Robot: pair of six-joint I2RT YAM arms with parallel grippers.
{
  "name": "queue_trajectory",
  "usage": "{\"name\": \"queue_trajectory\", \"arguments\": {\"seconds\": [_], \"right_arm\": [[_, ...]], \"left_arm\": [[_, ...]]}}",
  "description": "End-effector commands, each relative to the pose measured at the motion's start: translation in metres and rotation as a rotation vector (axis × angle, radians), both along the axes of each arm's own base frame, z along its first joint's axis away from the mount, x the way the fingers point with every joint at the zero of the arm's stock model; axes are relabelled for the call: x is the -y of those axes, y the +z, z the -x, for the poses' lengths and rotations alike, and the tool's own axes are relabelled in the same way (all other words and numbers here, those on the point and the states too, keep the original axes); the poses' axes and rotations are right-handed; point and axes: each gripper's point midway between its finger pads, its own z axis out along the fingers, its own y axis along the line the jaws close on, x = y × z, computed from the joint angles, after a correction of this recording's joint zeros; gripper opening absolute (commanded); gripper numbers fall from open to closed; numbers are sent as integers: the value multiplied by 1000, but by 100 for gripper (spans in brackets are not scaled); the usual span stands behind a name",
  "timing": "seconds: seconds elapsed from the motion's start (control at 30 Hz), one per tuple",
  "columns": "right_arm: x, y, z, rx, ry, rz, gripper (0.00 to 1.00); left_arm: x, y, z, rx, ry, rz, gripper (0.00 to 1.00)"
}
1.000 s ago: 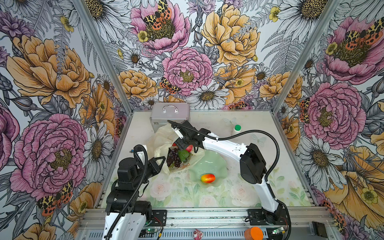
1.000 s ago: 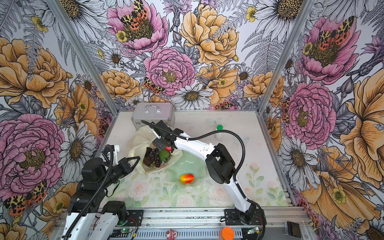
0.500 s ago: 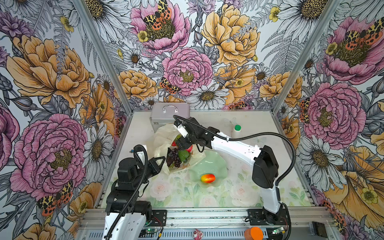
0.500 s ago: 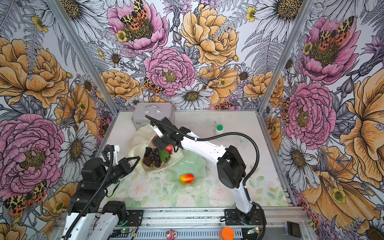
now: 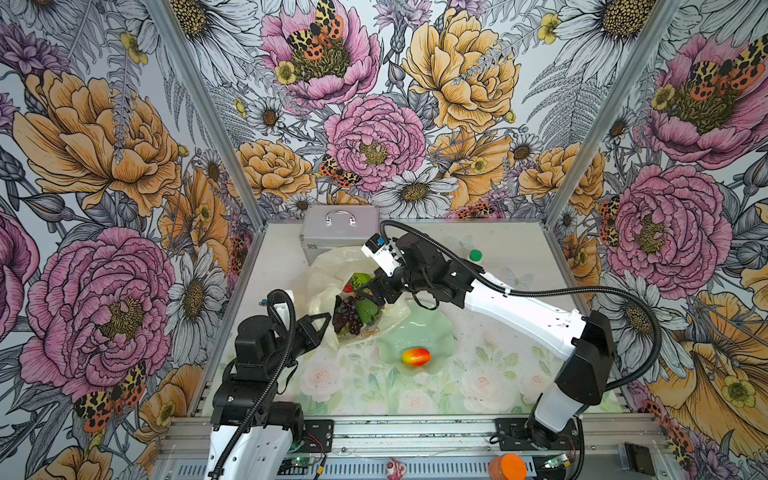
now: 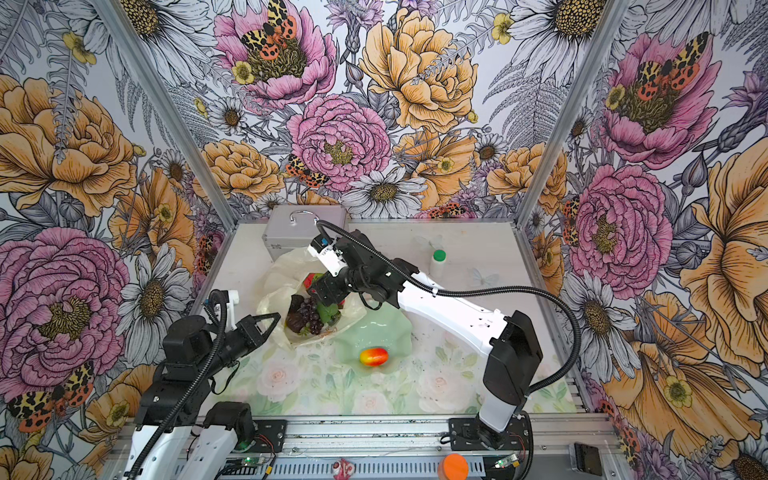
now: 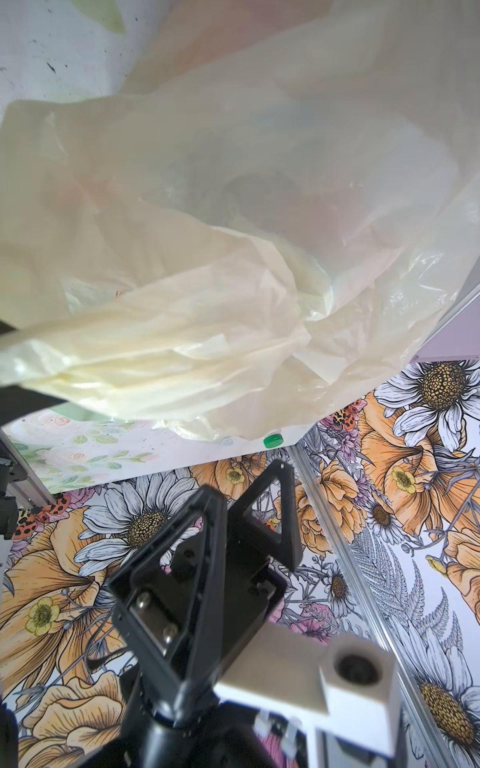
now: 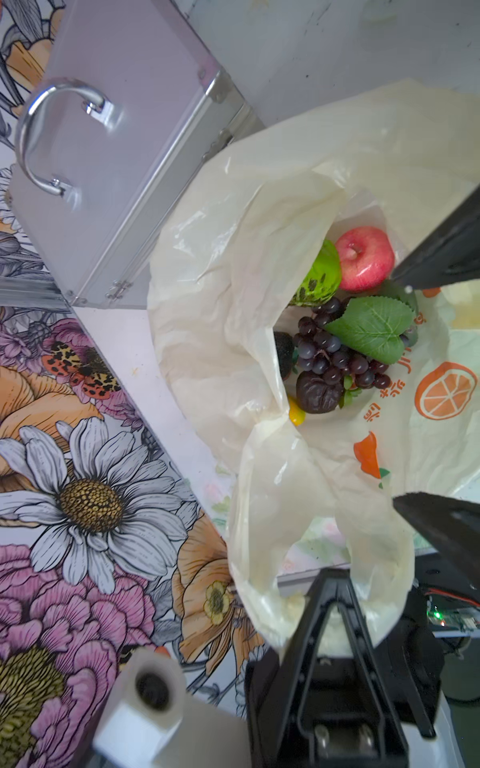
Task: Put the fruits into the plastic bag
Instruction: 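Draw the open right gripper up out of the bag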
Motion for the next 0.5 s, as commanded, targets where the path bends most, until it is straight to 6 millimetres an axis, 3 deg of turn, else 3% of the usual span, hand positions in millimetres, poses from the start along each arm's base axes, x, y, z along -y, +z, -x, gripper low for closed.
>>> {"name": "queue_trajectory", "arguments": {"seconds": [0.0, 0.27, 0.47], "right_arm": [[9, 36, 13, 25, 32, -93, 79], [45, 65, 28, 78, -1, -140, 78], [74, 66, 35, 101, -55, -142, 78]], "left_arm": [[-1, 0, 0, 18, 4, -7, 0], [0, 0, 1, 18, -2, -7, 0], [1, -1, 0, 14, -4, -8, 0]]}}
